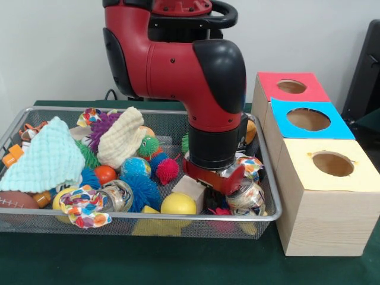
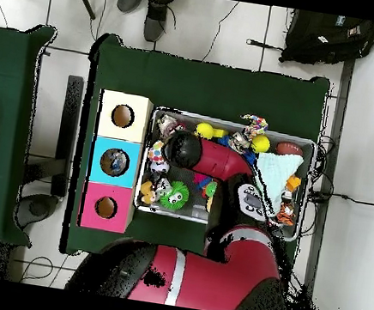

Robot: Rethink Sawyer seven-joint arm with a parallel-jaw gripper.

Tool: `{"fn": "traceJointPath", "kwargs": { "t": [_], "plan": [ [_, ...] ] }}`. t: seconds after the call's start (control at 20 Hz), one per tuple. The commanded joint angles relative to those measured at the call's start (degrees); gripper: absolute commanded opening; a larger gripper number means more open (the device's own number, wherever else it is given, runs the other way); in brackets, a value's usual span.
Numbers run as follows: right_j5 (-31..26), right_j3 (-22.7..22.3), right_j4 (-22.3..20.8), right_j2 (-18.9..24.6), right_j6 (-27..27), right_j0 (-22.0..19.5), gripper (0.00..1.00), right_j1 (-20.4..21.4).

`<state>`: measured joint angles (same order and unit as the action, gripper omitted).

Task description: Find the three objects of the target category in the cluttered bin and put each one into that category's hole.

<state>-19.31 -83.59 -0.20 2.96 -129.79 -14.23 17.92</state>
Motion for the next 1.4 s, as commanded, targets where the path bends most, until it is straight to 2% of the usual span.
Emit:
{"fn": "traceJointPath", "kwargs": {
  "t": [0.05, 0.4, 0.6, 0.9, 1.4],
  "plan": [
    [-2.45, -5.23, 0.93, 8.57, -1.86, -1.91, 0.00, -3.79],
    [-3.06, -10.90, 1.64, 11.00, -3.11, -3.24, 0.00, -1.22],
    [-4.43, -13.55, 1.48, 10.95, -3.21, -3.63, 0.00, 0.05],
    [-8.42, -15.91, -0.06, 10.91, -0.10, -5.15, 0.00, 1.24],
    [-10.02, -18.58, -2.94, 10.13, 3.29, -6.83, 0.00, 0.79]
  ]
}}
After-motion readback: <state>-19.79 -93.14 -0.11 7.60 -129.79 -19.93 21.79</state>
